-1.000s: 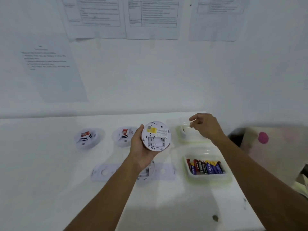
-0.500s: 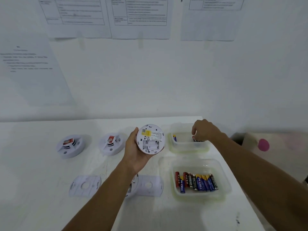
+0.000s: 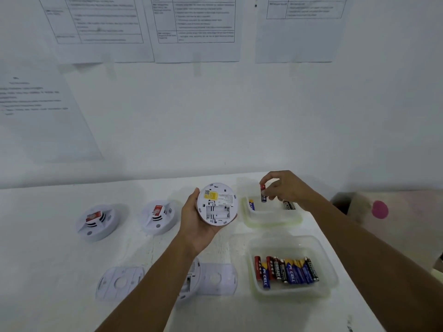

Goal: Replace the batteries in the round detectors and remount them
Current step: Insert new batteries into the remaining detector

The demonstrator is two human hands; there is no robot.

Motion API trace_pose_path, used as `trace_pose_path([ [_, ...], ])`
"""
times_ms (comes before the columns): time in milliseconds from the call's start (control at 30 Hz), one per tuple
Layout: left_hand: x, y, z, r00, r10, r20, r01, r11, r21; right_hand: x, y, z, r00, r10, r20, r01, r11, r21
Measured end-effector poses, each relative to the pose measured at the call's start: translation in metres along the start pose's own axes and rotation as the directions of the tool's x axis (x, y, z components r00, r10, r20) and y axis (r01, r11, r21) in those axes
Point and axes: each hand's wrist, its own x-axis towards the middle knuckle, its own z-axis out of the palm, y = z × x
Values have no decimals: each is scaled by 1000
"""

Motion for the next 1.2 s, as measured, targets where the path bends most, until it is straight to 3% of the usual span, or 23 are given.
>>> trace_pose_path([
  [367,0,1,-1,1000,-3,6,3,1000,4,-7,-10,6,999,-38,-7,39,995,94],
  [667,0,1,1,993,114,6,-112,986,-121,-47,-47,72,949,-267,-166,309,887,342],
  [933,-1,4,5,993,114,-15,-115,983,-145,-48,-31,131,789,-369,-491,414,910,-18],
  [1067,-1,8,5,988,150,-32,-152,981,-119,-52,-28,144,727,-439,-528,396,896,-201],
  [1200,1,10,5,977,200,-77,-207,974,-98,-57,-20,150,636,-650,-415,375,731,-570],
])
